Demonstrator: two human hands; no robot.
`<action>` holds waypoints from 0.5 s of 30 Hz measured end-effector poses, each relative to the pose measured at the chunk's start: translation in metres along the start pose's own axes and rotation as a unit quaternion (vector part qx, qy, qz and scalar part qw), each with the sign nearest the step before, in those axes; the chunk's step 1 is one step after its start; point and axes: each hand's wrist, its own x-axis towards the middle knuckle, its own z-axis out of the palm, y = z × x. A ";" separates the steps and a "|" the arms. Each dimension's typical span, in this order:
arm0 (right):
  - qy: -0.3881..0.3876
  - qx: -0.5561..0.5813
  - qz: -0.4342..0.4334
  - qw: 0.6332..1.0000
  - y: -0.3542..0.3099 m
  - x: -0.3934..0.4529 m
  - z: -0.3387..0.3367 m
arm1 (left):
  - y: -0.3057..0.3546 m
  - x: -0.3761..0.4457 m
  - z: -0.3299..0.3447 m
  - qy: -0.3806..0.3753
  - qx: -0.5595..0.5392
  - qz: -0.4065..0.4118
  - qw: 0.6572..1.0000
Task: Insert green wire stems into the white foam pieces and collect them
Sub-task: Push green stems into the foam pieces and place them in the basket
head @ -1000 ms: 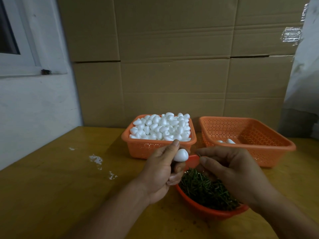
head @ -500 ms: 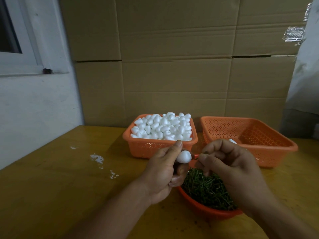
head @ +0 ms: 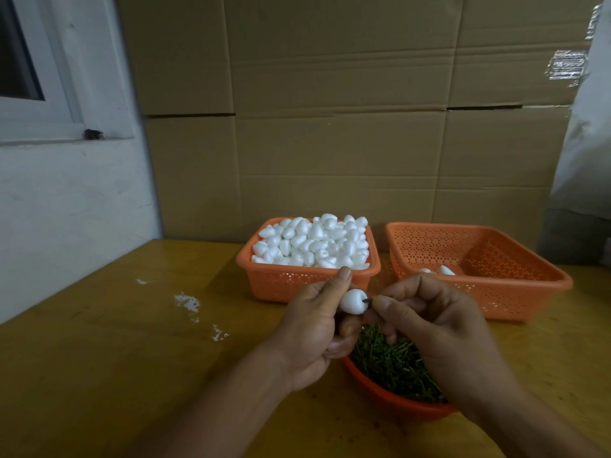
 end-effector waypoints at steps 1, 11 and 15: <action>-0.001 -0.002 -0.004 1.000 0.000 0.000 0.000 | 0.000 0.000 0.000 0.000 0.001 0.001 1.000; 0.022 -0.030 -0.056 0.998 0.004 -0.002 0.006 | -0.001 -0.001 0.002 0.002 0.028 0.029 0.999; 0.024 -0.040 -0.060 0.997 0.005 -0.004 0.008 | -0.002 0.000 0.003 0.028 0.045 0.045 0.998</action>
